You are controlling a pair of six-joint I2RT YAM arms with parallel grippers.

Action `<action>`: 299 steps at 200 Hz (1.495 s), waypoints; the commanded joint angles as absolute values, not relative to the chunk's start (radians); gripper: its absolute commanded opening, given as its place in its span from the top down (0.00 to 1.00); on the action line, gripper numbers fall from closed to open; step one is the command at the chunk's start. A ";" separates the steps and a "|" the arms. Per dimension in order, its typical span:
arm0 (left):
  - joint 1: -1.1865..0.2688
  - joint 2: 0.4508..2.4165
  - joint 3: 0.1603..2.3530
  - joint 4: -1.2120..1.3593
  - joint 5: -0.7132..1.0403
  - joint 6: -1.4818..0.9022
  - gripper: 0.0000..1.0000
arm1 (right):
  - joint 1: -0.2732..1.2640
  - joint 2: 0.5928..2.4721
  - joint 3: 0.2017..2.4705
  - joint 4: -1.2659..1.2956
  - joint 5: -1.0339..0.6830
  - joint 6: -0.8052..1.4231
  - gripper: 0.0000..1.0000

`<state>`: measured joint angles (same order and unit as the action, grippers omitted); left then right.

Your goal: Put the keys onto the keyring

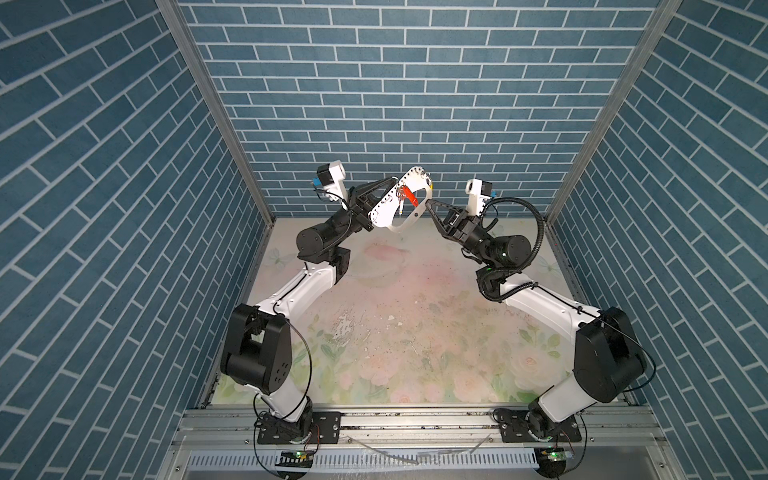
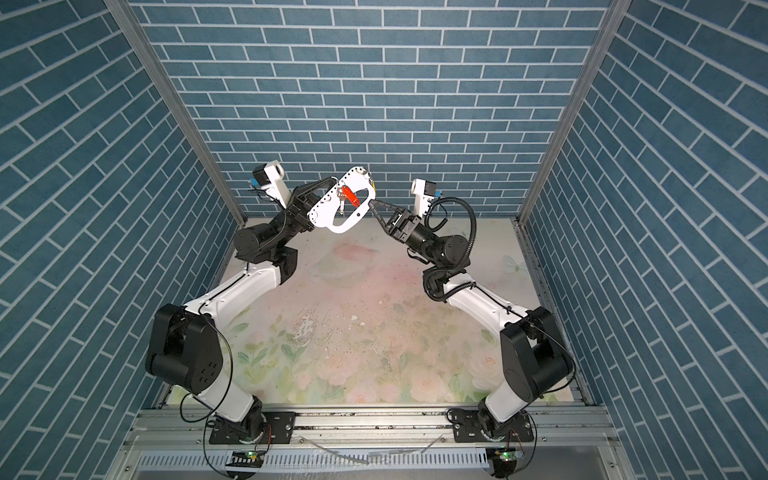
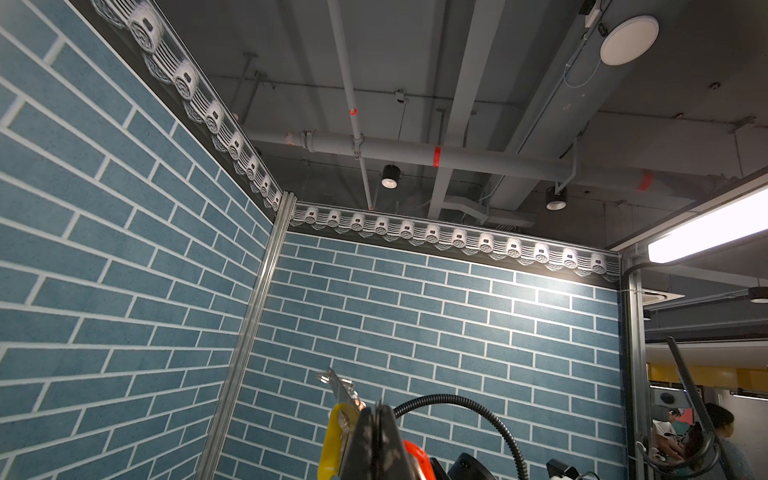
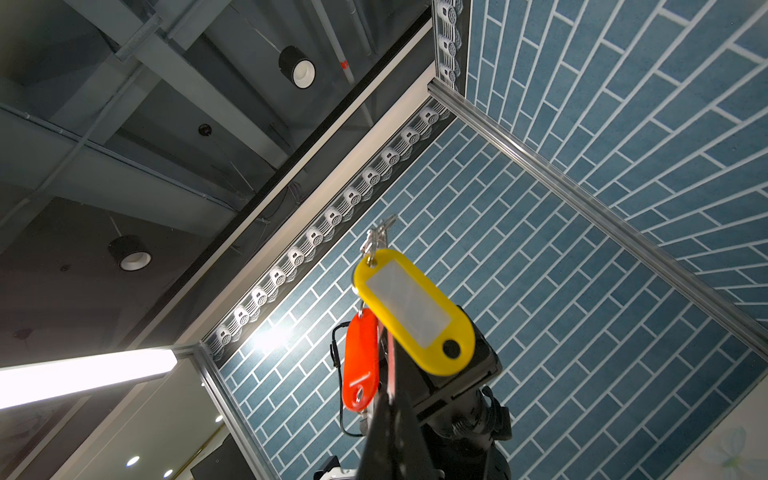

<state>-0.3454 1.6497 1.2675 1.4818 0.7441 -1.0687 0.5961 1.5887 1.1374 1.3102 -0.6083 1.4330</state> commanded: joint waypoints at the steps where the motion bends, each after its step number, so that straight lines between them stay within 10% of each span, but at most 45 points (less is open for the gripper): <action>1: -0.384 1.701 1.269 1.407 0.848 -1.067 1.00 | 0.627 1.593 1.178 1.398 -0.680 1.410 0.99; 114: -0.416 1.745 1.292 1.407 0.848 -1.077 1.00 | 0.631 1.610 1.189 1.398 -0.654 1.405 0.88; 180: -0.413 1.736 1.281 1.407 0.851 -1.073 1.00 | 0.626 1.599 1.165 1.397 -0.647 1.404 1.00; 235: -0.370 1.717 1.229 1.407 0.805 -1.079 0.73 | 0.593 1.583 1.072 1.333 -0.675 1.424 1.00; 299: -0.264 1.642 1.067 1.405 0.741 -1.071 0.66 | 0.573 1.415 0.983 0.830 -0.690 1.163 1.00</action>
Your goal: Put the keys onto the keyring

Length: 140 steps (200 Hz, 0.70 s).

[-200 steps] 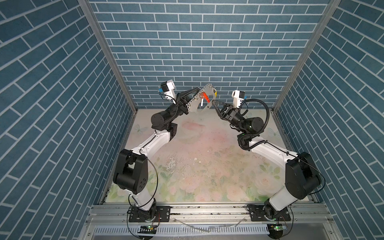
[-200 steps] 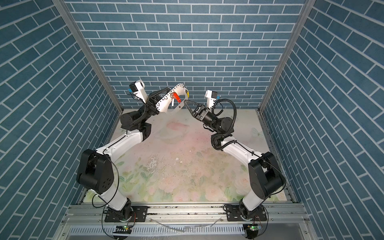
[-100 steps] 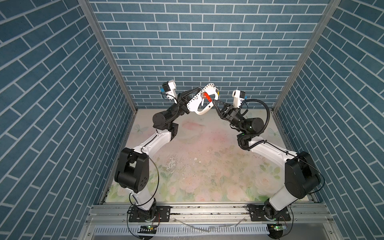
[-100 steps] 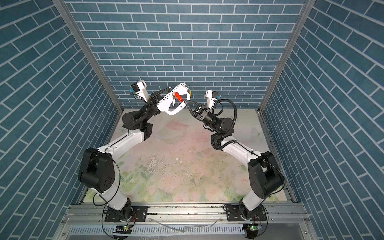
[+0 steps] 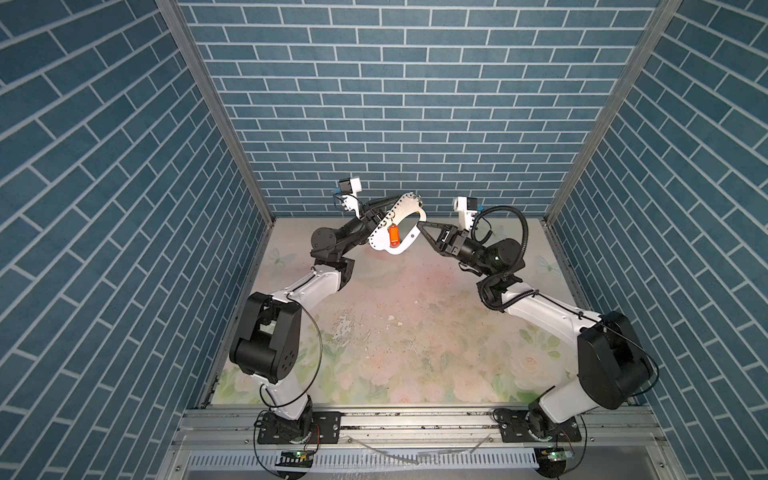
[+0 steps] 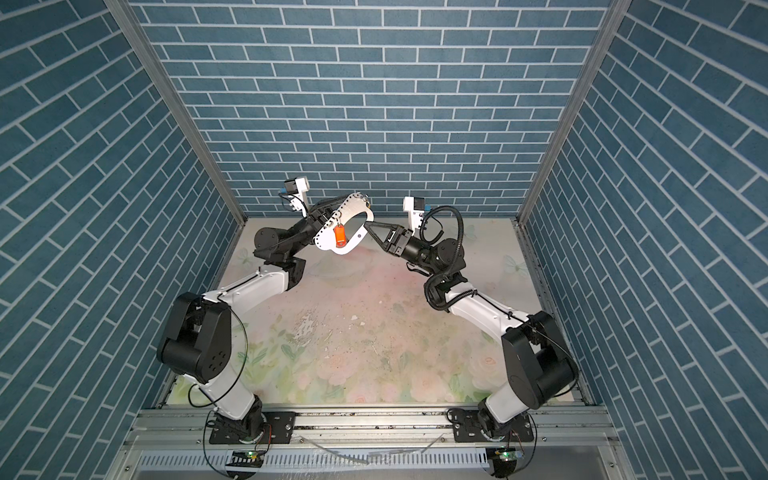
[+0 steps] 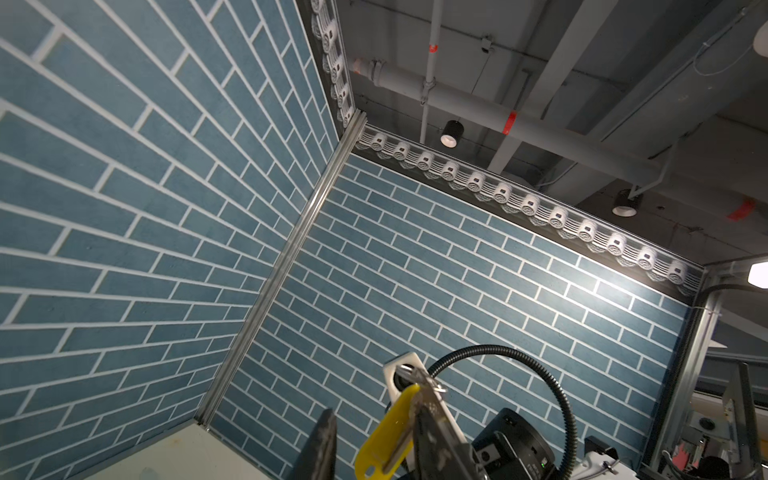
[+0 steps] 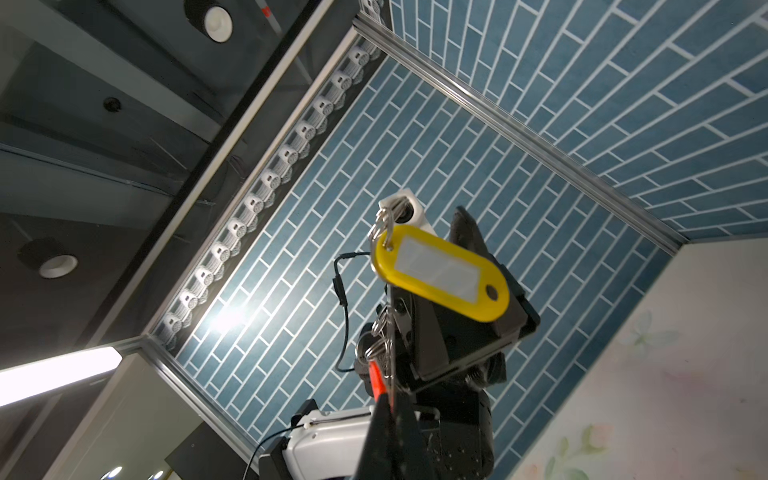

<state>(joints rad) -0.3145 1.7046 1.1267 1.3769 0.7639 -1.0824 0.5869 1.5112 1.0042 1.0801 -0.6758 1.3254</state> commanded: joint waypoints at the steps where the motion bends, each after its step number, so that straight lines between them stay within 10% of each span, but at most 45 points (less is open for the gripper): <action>1: -0.260 1.640 1.062 1.405 0.738 -1.072 0.66 | 0.572 1.411 0.985 0.815 -0.689 1.153 1.00; 86: -0.108 1.615 0.771 1.405 0.552 -1.060 0.66 | 0.586 1.433 1.482 -0.944 -0.255 0.404 1.00; 140: -0.141 1.645 0.807 1.405 0.561 -1.061 0.66 | 0.628 1.506 1.558 -1.234 0.019 0.289 1.00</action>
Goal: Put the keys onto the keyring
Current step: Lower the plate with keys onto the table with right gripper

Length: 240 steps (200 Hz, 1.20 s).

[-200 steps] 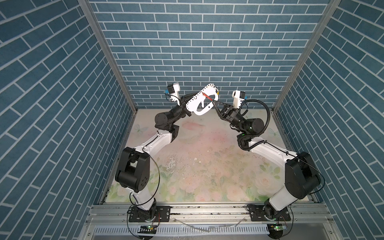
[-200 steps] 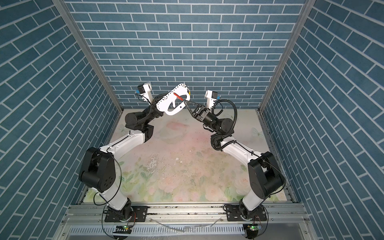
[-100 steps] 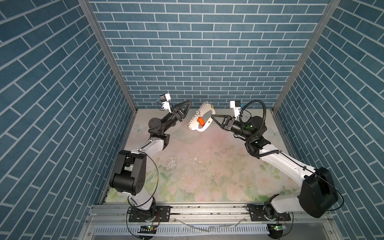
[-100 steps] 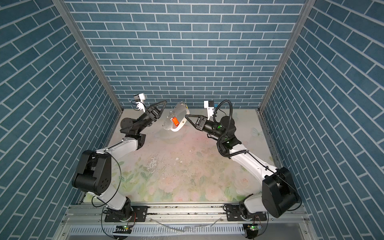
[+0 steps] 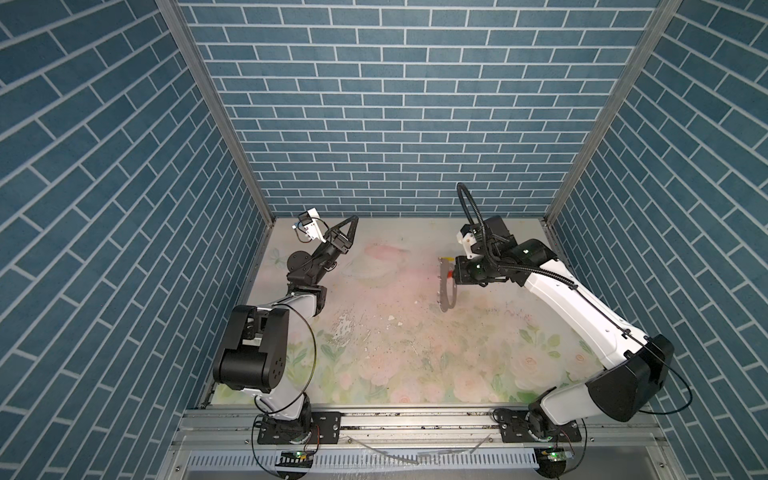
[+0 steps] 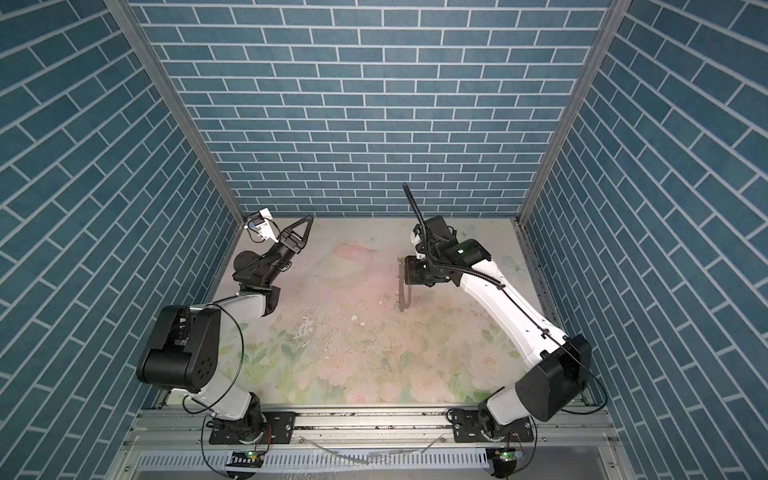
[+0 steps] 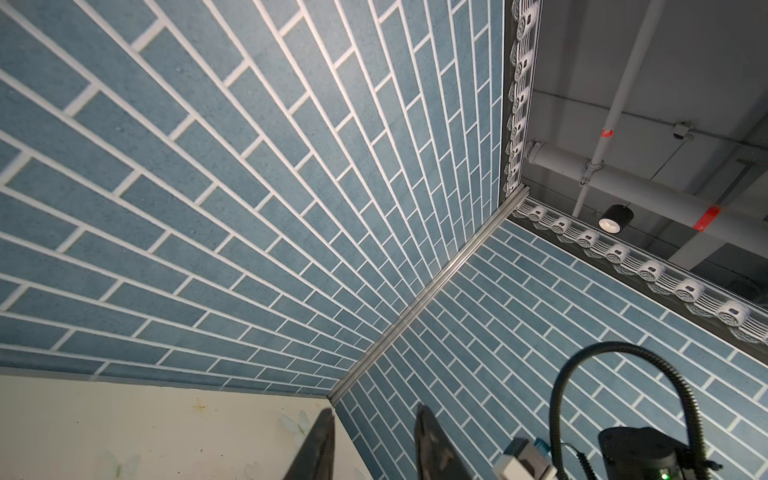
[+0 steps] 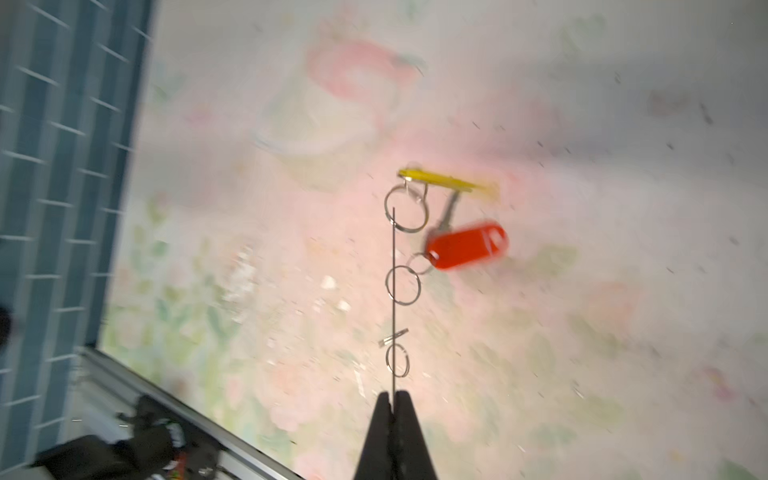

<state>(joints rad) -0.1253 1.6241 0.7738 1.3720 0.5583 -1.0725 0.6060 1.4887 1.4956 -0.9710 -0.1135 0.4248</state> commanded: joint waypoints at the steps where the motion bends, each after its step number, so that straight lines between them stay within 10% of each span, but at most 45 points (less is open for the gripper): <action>1: -0.142 1.645 0.808 1.405 0.561 -1.061 0.66 | 0.628 1.506 1.558 -1.234 0.019 0.289 1.00; 164: -0.156 1.525 0.779 1.279 0.579 -0.965 0.66 | 0.683 1.585 1.683 -1.398 0.055 0.169 1.00; 240: -0.175 1.178 0.620 0.789 0.373 -0.730 0.65 | 0.699 1.628 1.694 -1.303 -0.019 0.165 1.00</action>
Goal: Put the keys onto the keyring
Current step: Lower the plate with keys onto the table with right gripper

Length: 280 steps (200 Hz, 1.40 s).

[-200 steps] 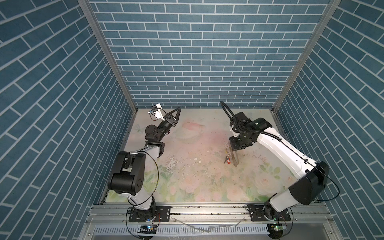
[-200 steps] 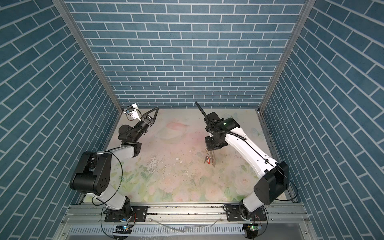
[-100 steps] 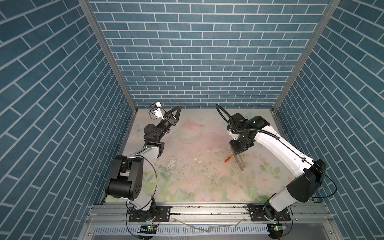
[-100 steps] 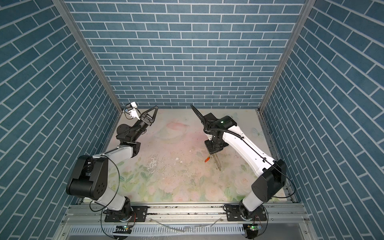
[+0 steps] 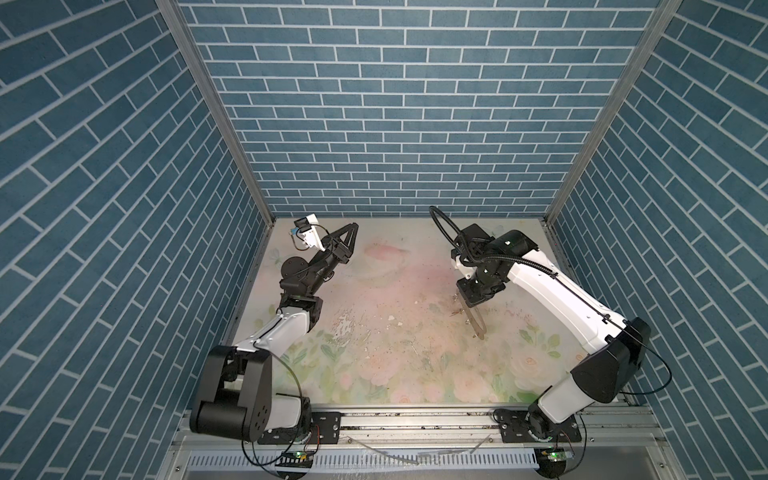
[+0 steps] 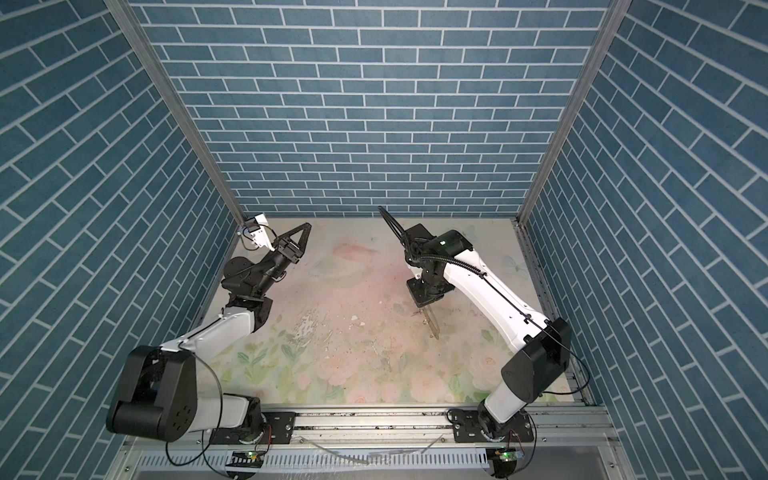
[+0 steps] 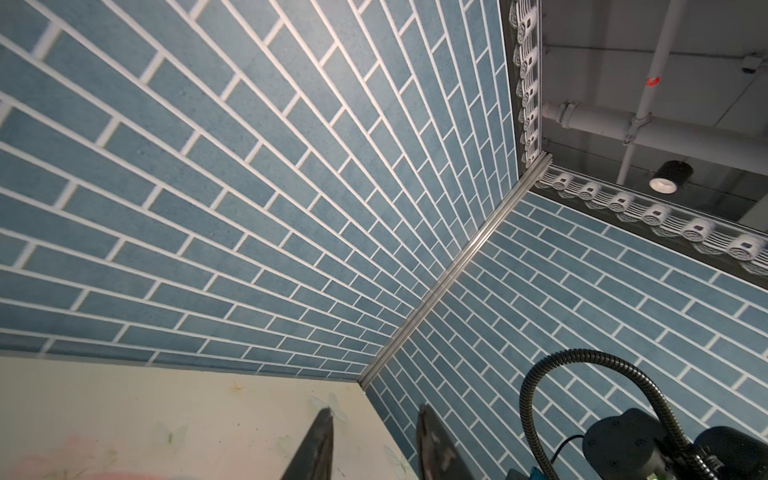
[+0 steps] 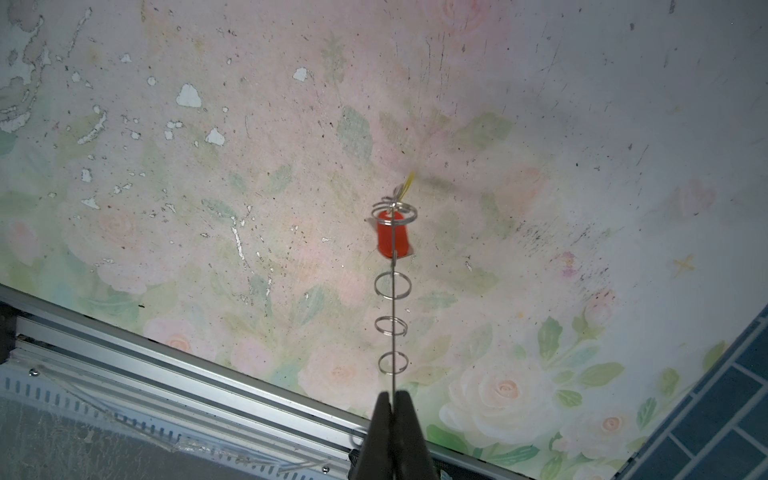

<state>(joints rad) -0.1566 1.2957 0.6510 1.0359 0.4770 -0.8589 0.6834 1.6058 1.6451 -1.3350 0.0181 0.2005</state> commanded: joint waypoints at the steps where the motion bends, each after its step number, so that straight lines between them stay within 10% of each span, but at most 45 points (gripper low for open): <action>1: -0.176 1.171 0.620 0.777 0.370 -0.726 0.65 | 0.699 1.629 1.695 -1.301 -0.020 0.165 1.00; 66: -0.196 0.866 0.609 0.274 0.206 -0.607 0.64 | 0.735 1.660 1.700 -1.177 -0.160 0.193 1.00; 280: -0.196 0.647 0.534 0.035 0.178 -0.636 0.60 | 0.835 1.882 1.634 -0.726 -0.436 0.357 1.00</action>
